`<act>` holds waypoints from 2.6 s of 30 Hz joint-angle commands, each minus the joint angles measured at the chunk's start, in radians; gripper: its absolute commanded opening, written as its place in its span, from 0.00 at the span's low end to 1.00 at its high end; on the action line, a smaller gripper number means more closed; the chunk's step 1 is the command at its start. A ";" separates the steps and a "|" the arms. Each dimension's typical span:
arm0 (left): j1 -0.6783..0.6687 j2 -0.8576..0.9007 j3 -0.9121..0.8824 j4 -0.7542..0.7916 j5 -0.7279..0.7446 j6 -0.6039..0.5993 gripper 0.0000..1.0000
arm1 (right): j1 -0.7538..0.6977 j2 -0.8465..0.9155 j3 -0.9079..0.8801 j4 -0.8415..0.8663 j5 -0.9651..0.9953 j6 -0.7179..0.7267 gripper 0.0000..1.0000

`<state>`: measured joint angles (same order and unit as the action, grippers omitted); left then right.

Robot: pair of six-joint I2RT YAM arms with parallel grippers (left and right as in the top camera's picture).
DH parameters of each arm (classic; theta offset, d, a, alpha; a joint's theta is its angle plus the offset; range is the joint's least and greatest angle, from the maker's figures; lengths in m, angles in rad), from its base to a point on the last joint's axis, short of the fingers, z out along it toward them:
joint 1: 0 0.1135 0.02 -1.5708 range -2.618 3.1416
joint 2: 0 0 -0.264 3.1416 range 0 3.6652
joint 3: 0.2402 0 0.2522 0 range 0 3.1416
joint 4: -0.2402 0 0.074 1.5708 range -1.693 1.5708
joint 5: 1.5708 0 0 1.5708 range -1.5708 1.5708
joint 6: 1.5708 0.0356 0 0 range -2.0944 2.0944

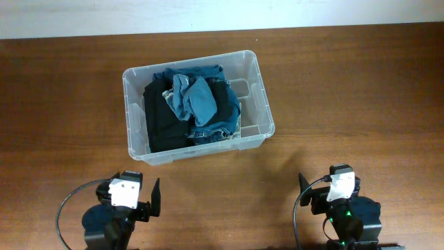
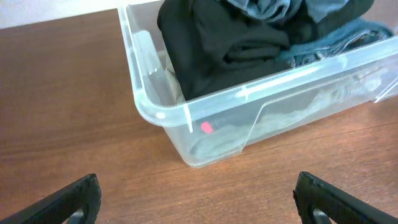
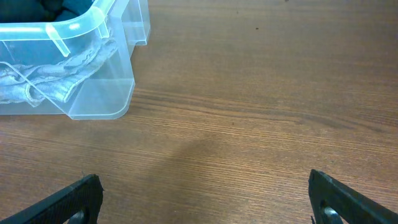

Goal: Pack container

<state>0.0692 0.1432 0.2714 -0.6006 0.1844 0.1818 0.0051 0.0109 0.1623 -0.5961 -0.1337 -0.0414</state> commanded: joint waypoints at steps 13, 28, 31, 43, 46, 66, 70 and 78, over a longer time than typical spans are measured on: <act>-0.004 -0.138 -0.117 0.026 0.003 -0.002 1.00 | -0.006 -0.007 -0.006 0.002 -0.013 0.000 0.98; -0.004 -0.138 -0.117 0.026 0.003 -0.002 1.00 | -0.006 -0.007 -0.006 0.002 -0.013 0.000 0.98; -0.004 -0.138 -0.117 0.026 0.003 -0.002 1.00 | -0.006 -0.007 -0.006 0.002 -0.013 0.000 0.99; -0.004 -0.138 -0.117 0.026 0.003 -0.002 1.00 | -0.006 -0.007 -0.006 0.002 -0.013 0.000 0.98; -0.004 -0.138 -0.117 0.026 0.003 -0.002 1.00 | -0.006 -0.007 -0.006 0.002 -0.013 0.000 0.98; -0.004 -0.138 -0.117 0.026 0.003 -0.002 1.00 | -0.006 -0.007 -0.006 0.002 -0.013 0.000 0.98; -0.004 -0.138 -0.117 0.026 0.003 -0.002 1.00 | -0.006 -0.007 -0.006 0.002 -0.013 0.000 0.98; -0.004 -0.138 -0.117 0.025 0.003 -0.002 1.00 | -0.006 -0.007 -0.006 0.002 -0.013 0.000 0.98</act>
<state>0.0692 0.0166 0.1604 -0.5793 0.1841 0.1818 0.0051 0.0109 0.1623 -0.5961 -0.1337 -0.0410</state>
